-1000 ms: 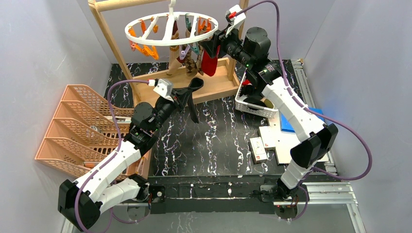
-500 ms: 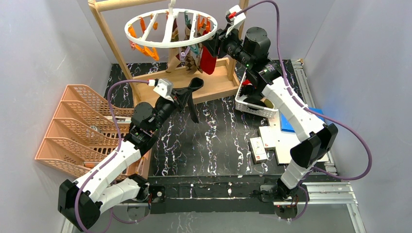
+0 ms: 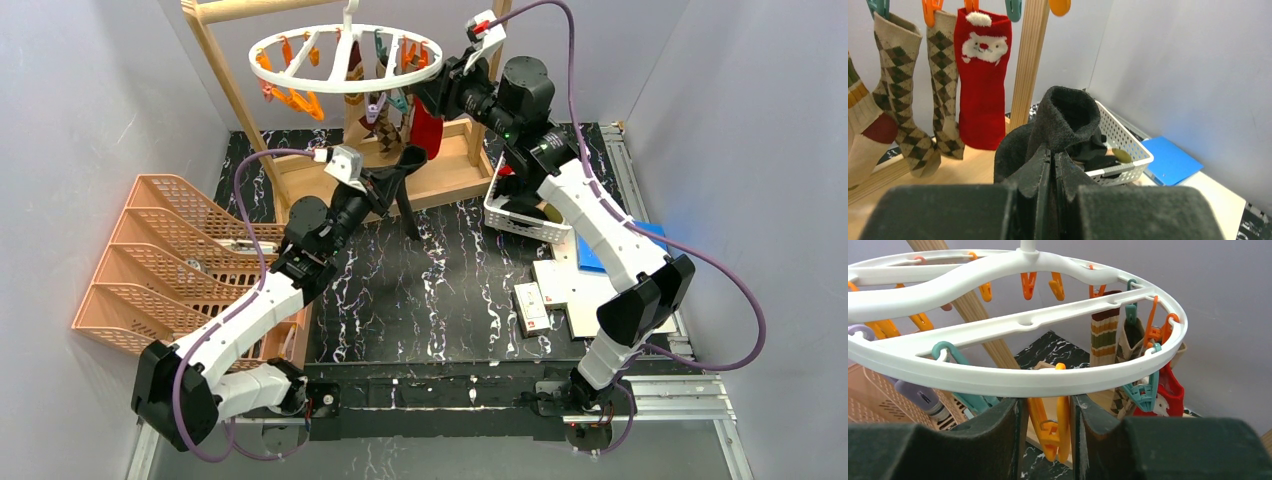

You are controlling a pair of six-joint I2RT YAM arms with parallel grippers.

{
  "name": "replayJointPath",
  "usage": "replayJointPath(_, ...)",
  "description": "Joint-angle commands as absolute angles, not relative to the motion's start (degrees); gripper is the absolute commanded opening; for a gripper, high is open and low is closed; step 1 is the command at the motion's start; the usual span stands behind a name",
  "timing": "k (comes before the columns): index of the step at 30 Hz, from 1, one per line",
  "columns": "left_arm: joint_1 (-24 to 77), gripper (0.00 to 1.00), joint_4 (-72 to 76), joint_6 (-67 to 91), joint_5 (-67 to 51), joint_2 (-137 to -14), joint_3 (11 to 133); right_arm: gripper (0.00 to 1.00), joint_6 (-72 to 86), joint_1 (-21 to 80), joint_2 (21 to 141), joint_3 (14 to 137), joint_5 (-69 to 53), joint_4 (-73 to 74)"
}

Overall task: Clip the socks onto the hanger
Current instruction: Open the clamp at the hanger.

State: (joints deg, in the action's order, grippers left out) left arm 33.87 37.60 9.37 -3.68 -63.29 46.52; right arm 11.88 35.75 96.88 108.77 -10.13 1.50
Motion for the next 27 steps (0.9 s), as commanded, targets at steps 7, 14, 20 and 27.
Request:
replayJointPath(7,34.0,0.00,45.4,13.2,3.4,-65.5,50.7,0.01,16.3,37.4,95.8,109.2,-7.8,-6.1)
replayJointPath(14,34.0,0.00,46.4,15.5,8.0,-66.6,51.1,0.01,18.1,37.6,94.9,106.7,-7.7,-9.2)
replayJointPath(20,34.0,0.00,47.0,17.3,8.8,-67.3,52.0,0.01,18.8,38.1,94.8,105.9,-7.1,-10.4)
replayJointPath(27,34.0,0.00,47.0,18.3,9.0,-68.2,53.0,0.01,18.7,38.8,95.1,105.9,-5.6,-9.8)
